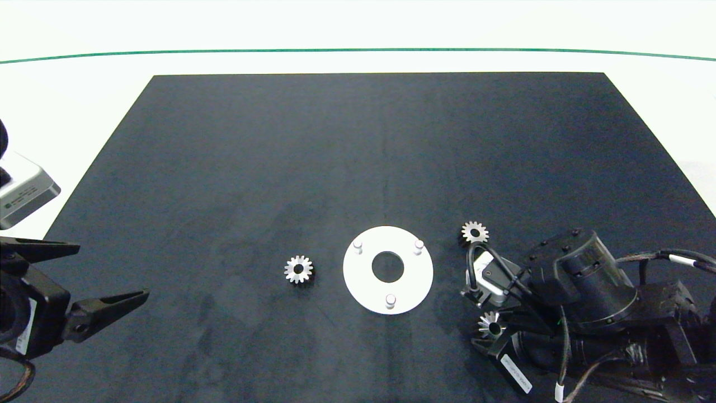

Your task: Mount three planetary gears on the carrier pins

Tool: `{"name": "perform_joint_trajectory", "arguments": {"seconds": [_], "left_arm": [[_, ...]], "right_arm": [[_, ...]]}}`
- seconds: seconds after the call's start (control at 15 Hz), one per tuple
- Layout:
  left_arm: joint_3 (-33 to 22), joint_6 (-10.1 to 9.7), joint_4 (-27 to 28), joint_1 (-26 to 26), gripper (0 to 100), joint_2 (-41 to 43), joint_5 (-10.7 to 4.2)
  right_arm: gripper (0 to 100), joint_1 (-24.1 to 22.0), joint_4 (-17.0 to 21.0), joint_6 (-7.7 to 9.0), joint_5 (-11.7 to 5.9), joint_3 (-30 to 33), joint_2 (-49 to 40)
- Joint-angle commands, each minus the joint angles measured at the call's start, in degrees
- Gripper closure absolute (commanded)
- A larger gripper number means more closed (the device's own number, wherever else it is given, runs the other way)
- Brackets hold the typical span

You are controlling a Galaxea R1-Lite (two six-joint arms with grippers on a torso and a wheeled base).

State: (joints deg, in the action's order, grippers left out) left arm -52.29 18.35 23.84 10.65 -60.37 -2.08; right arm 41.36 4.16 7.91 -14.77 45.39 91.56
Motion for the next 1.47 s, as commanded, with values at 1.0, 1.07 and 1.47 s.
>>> {"name": "perform_joint_trajectory", "arguments": {"seconds": [1.0,1.07,1.47], "left_arm": [[0.1,0.11,0.1,0.0,0,0.4,-0.02],[0.0,0.11,0.1,0.0,0,0.4,-0.02],[-0.1,0.20,0.1,-0.1,0,1.2,-0.02]], "right_arm": [[88,-0.1,-0.3,0.00,-0.17,-0.6,-0.2],[90,-0.1,-0.3,0.00,-0.17,-0.6,-0.2],[100,-0.1,0.3,-0.35,0.10,0.0,-1.7]]}}
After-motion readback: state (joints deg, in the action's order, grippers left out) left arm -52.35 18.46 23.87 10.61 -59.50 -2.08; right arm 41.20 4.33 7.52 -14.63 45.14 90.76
